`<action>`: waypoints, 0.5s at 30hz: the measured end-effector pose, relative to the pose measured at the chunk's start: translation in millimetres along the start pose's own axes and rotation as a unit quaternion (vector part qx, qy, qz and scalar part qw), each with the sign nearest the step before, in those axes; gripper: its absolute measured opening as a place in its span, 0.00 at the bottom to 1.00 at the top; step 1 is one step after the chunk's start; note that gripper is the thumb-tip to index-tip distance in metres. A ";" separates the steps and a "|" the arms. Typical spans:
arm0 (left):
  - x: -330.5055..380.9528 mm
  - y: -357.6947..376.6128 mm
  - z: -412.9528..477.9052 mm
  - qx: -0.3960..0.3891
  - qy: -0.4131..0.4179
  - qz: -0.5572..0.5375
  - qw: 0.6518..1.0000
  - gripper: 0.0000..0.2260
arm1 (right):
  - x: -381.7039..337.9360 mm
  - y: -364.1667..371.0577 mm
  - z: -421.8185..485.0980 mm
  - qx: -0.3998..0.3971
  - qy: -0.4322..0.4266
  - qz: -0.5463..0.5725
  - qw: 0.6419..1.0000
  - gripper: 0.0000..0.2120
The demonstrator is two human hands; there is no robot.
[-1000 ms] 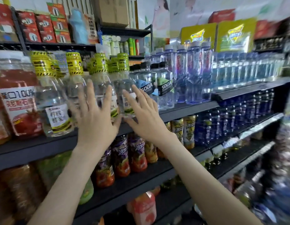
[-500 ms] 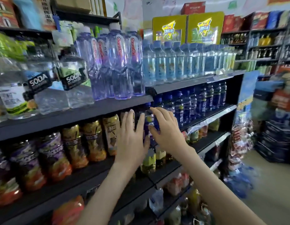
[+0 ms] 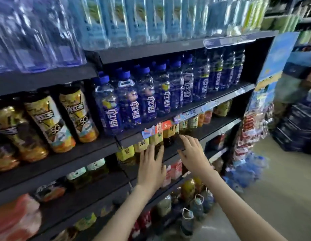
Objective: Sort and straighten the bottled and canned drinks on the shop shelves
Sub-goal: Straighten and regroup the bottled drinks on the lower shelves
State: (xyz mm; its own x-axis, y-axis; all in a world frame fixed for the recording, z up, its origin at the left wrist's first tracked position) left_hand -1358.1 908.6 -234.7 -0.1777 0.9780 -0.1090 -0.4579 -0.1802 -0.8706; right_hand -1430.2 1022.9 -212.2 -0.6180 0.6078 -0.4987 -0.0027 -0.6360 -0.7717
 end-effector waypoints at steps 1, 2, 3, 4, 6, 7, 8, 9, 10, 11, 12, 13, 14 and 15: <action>1.9 18.8 3.7 -0.011 -0.010 0.003 1.000 0.35 | 15.3 10.6 4.2 -0.017 0.007 0.004 1.000 0.27; 3.0 36.8 7.1 -0.019 -0.020 0.007 1.000 0.35 | 30.6 22.3 7.8 -0.034 0.018 0.013 0.999 0.28; 3.4 52.3 10.7 -0.022 -0.029 0.012 0.999 0.35 | 45.5 34.4 11.4 -0.053 0.032 0.025 0.998 0.30; 3.2 66.2 15.2 -0.024 -0.038 0.015 0.999 0.35 | 59.8 47.0 15.9 -0.073 0.046 0.033 0.996 0.33; -0.9 89.6 22.6 -0.017 -0.055 0.026 0.998 0.37 | 82.6 70.4 25.5 -0.098 0.062 0.053 0.992 0.39; -5.2 99.4 26.1 -0.005 -0.065 0.035 0.997 0.38 | 90.6 81.2 32.6 -0.101 0.057 0.062 0.991 0.42; -11.1 109.1 27.8 0.003 -0.082 0.045 0.996 0.40 | 96.6 91.0 40.7 -0.101 0.049 0.068 0.991 0.43; -19.6 118.2 27.9 0.007 -0.107 0.054 0.993 0.42 | 102.2 100.4 49.3 -0.101 0.041 0.075 0.991 0.44; -31.3 126.5 26.8 0.009 -0.136 0.062 0.989 0.45 | 107.6 108.8 58.3 -0.095 0.040 0.092 0.990 0.45; -44.7 133.6 23.9 0.012 -0.171 0.069 0.983 0.47 | 114.6 117.1 67.7 -0.087 0.052 0.125 0.987 0.45; -58.6 139.1 19.8 0.022 -0.208 0.078 0.975 0.48 | 122.2 125.5 77.7 -0.077 0.069 0.164 0.981 0.45; -71.2 143.7 15.7 0.038 -0.243 0.087 0.965 0.48 | 129.9 134.3 87.9 -0.066 0.082 0.199 0.974 0.45; -80.6 148.1 13.3 0.057 -0.271 0.095 0.956 0.47 | 136.6 143.8 98.9 -0.055 0.084 0.228 0.968 0.45; -85.0 152.4 12.7 0.072 -0.290 0.103 0.949 0.45 | 142.1 153.2 108.4 -0.045 0.080 0.247 0.965 0.45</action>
State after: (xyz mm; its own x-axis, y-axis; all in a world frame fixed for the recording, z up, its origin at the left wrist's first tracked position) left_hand -1423.8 796.7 -352.0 -0.7070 0.7055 0.0490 -0.4683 -0.4151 -0.7800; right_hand -1603.6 960.3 -358.6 -0.3965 0.3117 -0.8635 0.3340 -0.8271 -0.4519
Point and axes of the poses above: each hand's wrist, its own z-axis towards the middle knuckle, its own y-axis out of the palm, x = y × z, the point moved 10 cm from there along z, towards the middle knuckle, and after that the axes turned 9 degrees about z, right-handed, at the moved point
